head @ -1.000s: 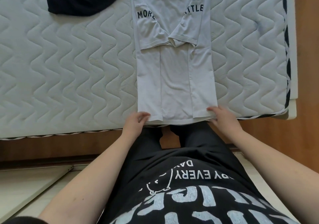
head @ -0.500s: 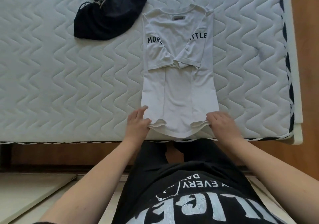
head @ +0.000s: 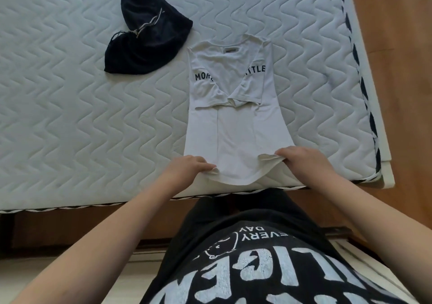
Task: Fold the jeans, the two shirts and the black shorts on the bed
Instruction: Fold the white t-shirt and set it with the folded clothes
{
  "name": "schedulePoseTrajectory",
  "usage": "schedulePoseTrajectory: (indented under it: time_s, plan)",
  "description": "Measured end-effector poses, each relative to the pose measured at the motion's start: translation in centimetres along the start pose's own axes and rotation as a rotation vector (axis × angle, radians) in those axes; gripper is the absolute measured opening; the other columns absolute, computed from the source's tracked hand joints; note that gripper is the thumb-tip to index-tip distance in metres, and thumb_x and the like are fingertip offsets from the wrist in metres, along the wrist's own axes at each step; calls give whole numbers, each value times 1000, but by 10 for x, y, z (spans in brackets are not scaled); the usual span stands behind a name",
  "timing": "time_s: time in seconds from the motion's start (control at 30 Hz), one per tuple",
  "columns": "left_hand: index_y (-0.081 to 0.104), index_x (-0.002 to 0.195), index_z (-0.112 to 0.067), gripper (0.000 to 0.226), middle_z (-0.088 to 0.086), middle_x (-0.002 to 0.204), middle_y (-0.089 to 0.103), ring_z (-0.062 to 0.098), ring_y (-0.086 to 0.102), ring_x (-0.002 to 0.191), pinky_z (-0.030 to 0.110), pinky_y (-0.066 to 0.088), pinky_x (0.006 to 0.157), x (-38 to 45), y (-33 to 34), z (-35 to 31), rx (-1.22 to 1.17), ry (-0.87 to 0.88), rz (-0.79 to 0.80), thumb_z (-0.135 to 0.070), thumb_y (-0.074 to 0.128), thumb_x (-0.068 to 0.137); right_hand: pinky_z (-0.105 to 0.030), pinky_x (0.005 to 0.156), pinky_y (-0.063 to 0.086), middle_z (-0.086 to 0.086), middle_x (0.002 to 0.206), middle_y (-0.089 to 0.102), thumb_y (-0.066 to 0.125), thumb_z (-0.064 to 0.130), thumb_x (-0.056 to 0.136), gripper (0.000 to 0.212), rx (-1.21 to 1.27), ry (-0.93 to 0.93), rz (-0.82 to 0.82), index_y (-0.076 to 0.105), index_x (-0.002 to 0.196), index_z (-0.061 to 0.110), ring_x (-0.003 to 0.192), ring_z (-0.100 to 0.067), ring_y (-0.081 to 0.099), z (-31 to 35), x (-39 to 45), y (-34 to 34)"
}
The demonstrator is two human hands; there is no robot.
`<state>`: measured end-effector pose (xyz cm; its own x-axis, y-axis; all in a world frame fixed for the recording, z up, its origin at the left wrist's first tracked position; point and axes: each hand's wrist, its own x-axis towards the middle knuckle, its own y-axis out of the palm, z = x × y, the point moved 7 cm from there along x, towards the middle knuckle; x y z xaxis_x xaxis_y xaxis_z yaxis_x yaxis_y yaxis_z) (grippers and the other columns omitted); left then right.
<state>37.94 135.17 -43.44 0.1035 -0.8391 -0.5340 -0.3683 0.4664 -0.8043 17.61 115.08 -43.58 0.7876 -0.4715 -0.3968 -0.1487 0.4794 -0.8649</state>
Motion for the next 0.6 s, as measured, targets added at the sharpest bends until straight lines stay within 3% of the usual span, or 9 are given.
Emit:
schedulePoseTrajectory:
  time_s: [0.1, 0.2, 0.3, 0.47, 0.6]
  plan:
    - [56, 134, -40, 67, -9, 128, 56, 20, 55, 112, 30, 35, 71, -14, -3, -1, -47, -17, 7, 6, 38, 89, -39, 85, 44, -3, 118, 64, 51, 19, 94, 28, -33, -29, 67, 61, 120, 16, 111, -27, 56, 16, -20, -2]
    - [62, 127, -37, 54, -9, 119, 58, 17, 53, 111, 27, 32, 70, -28, -3, -3, -79, 7, 3, -3, 43, 90, -38, 76, 46, -1, 108, 64, 48, 26, 92, 22, -95, 3, 213, 56, 113, 21, 98, -25, 59, 30, -44, -4]
    - [68, 120, -33, 42, -10, 110, 61, 16, 57, 103, 30, 42, 75, -45, -2, 4, -199, -22, 2, -11, 47, 90, -33, 66, 42, 1, 102, 67, 45, 34, 95, 23, -168, -11, 250, 56, 113, 25, 92, -24, 61, 39, -65, -10]
    - [67, 121, -27, 39, -8, 114, 64, 20, 61, 104, 39, 49, 86, -59, 0, 16, -324, -19, 48, -11, 52, 89, -33, 84, 45, 0, 123, 66, 48, 26, 98, 39, -109, 13, 239, 52, 136, 33, 109, -22, 61, 36, -78, -20]
    - [58, 129, -24, 42, -1, 126, 63, 23, 57, 111, 29, 40, 82, -48, -6, 20, -327, -57, 70, -7, 45, 94, -34, 85, 44, 0, 128, 64, 44, 34, 102, 35, -81, 47, 242, 50, 137, 38, 114, -25, 59, 31, -61, -15]
